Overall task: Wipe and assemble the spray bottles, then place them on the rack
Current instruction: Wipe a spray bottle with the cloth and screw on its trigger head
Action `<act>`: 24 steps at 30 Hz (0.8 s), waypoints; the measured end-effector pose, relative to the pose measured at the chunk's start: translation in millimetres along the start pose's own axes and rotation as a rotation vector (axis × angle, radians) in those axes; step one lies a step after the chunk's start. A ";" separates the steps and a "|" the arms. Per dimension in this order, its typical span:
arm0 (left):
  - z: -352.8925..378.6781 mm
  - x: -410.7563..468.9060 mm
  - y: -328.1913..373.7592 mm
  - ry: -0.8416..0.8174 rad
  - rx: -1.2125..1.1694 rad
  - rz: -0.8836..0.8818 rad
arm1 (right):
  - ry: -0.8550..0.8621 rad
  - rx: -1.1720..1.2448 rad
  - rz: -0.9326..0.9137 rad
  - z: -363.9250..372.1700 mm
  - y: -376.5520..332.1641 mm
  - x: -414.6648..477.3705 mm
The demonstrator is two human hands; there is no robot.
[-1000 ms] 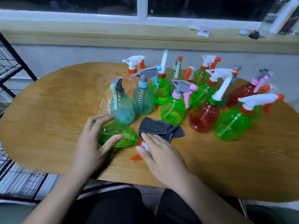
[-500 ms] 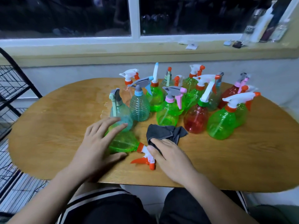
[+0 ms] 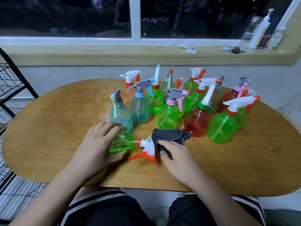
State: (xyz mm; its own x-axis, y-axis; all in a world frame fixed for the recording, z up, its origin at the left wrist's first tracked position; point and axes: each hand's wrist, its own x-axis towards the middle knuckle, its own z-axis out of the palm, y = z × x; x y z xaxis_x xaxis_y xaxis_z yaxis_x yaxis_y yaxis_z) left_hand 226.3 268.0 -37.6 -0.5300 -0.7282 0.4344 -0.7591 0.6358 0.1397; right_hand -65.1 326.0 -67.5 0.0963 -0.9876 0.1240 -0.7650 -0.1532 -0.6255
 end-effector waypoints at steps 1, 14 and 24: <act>-1.2 -0.9 2.0 0.029 -0.027 -0.014 | -0.009 -0.032 -0.022 0.8 2.3 -0.7; 9.3 0.6 56.2 0.204 -0.676 -0.310 | 0.222 -0.022 -0.087 9.2 2.2 11.0; 33.4 -2.3 72.4 0.148 -0.836 -0.311 | 0.187 0.946 0.082 -26.5 -38.0 5.3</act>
State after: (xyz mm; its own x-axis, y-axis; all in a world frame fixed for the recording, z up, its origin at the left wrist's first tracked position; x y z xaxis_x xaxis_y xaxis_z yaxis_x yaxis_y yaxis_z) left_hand 159.9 307.2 -58.2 -0.2492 -0.8946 0.3710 -0.3068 0.4363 0.8459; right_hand -52.3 327.6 -22.7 -0.0998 -0.9876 0.1216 0.0724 -0.1291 -0.9890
